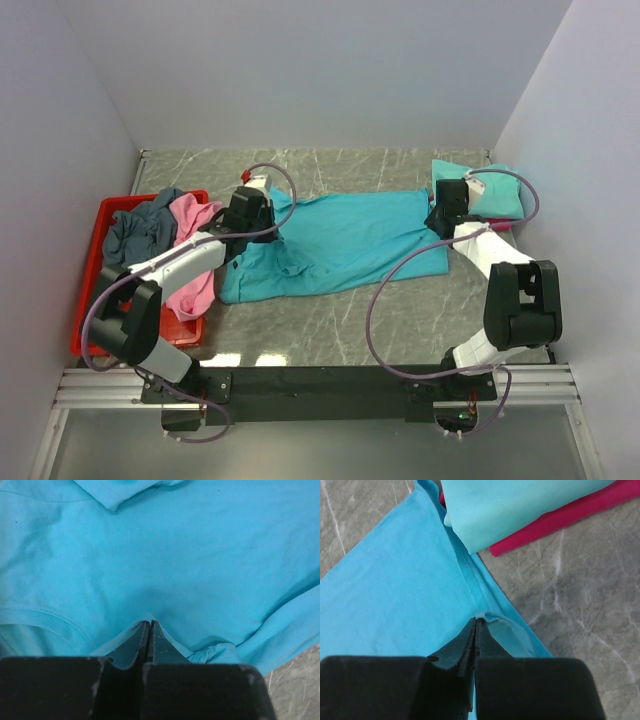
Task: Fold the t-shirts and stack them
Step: Fold the tshirt
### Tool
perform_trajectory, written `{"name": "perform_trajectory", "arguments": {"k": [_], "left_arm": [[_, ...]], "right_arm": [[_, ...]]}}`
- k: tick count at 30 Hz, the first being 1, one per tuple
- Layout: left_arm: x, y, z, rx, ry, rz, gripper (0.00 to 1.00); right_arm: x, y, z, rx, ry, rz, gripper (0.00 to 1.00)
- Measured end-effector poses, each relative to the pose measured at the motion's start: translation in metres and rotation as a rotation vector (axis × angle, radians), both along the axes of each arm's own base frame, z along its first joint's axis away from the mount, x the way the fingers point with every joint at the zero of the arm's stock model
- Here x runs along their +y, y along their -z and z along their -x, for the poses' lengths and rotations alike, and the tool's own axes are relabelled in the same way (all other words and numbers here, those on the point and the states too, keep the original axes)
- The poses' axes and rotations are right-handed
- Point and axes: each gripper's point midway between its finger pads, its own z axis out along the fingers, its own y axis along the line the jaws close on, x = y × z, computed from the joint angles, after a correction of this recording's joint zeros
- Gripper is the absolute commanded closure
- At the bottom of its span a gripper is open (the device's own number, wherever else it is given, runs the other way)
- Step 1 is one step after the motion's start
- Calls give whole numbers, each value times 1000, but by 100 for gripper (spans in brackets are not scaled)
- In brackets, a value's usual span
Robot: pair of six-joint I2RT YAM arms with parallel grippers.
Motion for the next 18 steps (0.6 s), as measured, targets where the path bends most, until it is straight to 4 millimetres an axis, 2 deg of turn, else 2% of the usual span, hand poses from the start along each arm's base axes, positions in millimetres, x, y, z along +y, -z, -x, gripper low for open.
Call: {"name": "perform_trajectory", "arguments": {"k": [9, 18], "left_arm": [[6, -4, -21, -14, -20, 9, 99], [11, 13, -38, 24, -42, -11, 99]], "right_arm": [[-1, -1, -11, -2, 1, 6, 100], [-2, 15, -12, 43, 2, 12, 100]]}}
